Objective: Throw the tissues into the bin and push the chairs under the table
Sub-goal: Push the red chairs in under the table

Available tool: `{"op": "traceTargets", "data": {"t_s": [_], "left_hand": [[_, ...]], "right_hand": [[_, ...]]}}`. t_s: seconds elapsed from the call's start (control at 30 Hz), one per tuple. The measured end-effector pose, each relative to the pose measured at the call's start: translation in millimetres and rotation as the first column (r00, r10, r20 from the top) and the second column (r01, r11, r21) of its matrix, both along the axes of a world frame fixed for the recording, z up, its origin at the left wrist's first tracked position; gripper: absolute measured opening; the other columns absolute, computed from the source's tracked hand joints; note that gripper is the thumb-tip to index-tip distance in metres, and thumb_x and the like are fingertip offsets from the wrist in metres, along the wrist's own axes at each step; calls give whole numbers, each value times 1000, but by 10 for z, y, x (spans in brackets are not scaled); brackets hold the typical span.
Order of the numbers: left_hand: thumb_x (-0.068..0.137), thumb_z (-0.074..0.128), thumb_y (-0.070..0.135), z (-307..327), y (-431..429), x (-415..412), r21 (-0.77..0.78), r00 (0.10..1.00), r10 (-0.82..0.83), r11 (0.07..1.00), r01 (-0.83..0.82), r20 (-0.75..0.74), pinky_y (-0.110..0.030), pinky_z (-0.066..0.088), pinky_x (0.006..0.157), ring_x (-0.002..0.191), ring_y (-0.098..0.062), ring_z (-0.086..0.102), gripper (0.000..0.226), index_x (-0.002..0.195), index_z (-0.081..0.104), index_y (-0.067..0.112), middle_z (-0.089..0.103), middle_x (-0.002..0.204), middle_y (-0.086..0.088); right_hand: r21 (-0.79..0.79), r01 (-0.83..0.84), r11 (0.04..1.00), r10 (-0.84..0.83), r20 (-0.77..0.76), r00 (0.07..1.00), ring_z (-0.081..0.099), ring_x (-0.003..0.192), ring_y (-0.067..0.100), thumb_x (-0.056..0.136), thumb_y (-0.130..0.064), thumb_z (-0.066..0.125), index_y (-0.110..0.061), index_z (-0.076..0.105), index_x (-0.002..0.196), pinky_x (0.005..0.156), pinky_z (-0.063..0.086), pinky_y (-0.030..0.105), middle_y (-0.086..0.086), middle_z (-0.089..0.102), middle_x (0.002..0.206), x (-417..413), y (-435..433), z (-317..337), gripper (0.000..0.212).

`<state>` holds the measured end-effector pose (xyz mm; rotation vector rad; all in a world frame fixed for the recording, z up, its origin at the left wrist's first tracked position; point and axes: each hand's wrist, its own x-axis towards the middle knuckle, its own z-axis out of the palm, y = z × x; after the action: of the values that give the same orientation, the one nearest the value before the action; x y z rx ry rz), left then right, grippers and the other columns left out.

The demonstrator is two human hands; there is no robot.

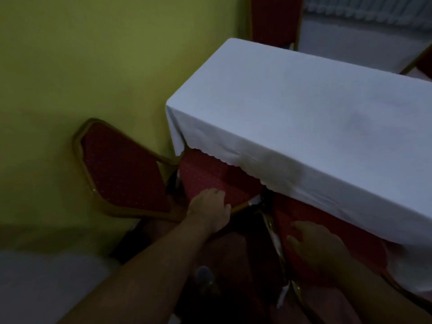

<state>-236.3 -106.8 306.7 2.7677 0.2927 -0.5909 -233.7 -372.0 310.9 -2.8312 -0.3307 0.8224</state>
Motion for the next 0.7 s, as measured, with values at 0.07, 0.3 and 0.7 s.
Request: {"op": "traceTargets", "data": {"t_s": [0.07, 0.3, 0.7], "left_hand": [[99, 43, 42, 109, 480, 79, 15, 999, 6, 1000, -6, 34, -41, 33, 113, 137, -27, 39, 53, 144, 42, 14, 45, 148, -9], [96, 45, 44, 490, 1753, 70, 85, 976, 186, 977, -196, 117, -42, 39, 109, 129, -27, 48, 52, 140, 46, 17, 53, 141, -7], [74, 28, 90, 1165, 4183, 388, 155, 984, -174, 972, 177, -37, -48, 30, 115, 137, -21, 42, 79, 122, 62, 36, 59, 138, 3]], "right_hand": [[37, -40, 999, 40, -7, 999, 63, 99, 14, 92, -50, 48, -35, 61, 106, 80, 51, 35, -11, 65, 107, 113, 553, 115, 24], [214, -103, 971, 90, 69, 994, 62, 111, 15, 94, -49, 52, -30, 57, 130, 96, 52, 39, -7, 64, 127, 598, 1873, 316, 41], [576, -234, 783, 309, -33, 951, 54, 115, 12, 90, -62, 48, -35, 50, 130, 96, 50, 41, -10, 57, 126, 247, 4142, 699, 49]]}}
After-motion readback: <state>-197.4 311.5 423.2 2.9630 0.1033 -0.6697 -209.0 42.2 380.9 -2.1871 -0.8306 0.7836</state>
